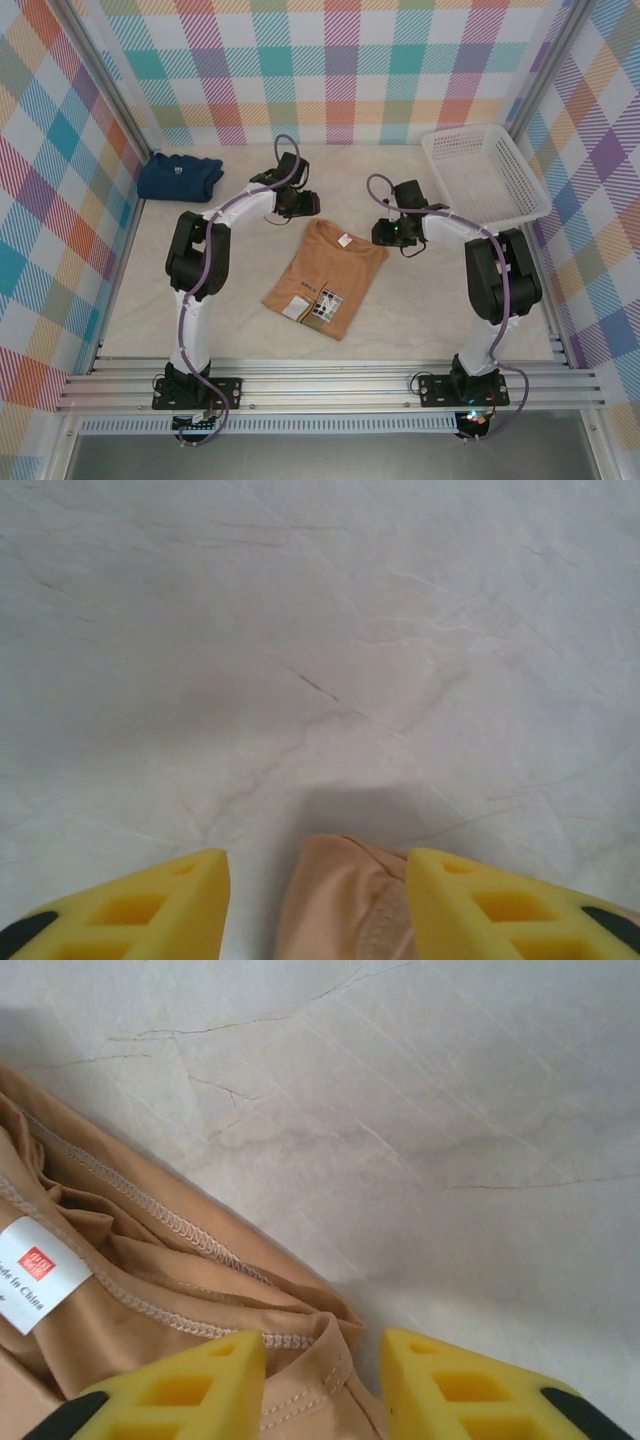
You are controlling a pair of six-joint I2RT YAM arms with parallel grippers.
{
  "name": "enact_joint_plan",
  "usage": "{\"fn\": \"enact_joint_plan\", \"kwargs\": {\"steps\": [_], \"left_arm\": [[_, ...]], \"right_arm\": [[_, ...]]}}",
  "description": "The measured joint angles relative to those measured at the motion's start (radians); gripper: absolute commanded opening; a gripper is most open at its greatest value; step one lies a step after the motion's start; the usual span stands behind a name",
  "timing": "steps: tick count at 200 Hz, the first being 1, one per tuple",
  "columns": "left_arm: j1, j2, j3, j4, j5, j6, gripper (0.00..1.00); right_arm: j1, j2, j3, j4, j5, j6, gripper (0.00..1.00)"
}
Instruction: Fold the inside-out t-shirt
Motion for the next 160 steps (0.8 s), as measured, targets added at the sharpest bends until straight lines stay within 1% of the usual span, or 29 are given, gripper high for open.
{"fn": "enact_joint_plan", "kwargs": {"steps": [12,33,54,74,91,122,160], "left_arm": [[0.001,-0.024,-0.041,0.013,-0.013,0.005,0.59],[0.002,-0.143,-0.205,0.019,-0.002,0.008,0.63],[0.008,-0.281,-0.375,0.030,0.063,0.002,0.66],[0.021,-0.383,-0.525,0.054,0.146,-0.015,0.67],[0.028,-0.418,-0.619,0.062,0.206,-0.024,0.67],[0.028,-0.425,-0.734,0.082,0.255,-0.025,0.66],[0.023,-0.511,-0.845,0.126,0.363,-0.066,0.63]], "right_arm": [[-0.001,-0.043,-0.027,-0.002,-0.005,0.010,0.47],[-0.002,-0.151,-0.105,-0.011,-0.044,0.051,0.54],[0.001,-0.186,-0.158,-0.001,-0.114,0.109,0.60],[0.012,-0.161,-0.173,0.009,-0.156,0.151,0.62],[0.017,-0.127,-0.174,0.027,-0.184,0.175,0.62],[0.018,-0.047,-0.154,0.056,-0.222,0.190,0.62],[0.018,0.058,-0.048,0.063,-0.244,0.187,0.60]]}}
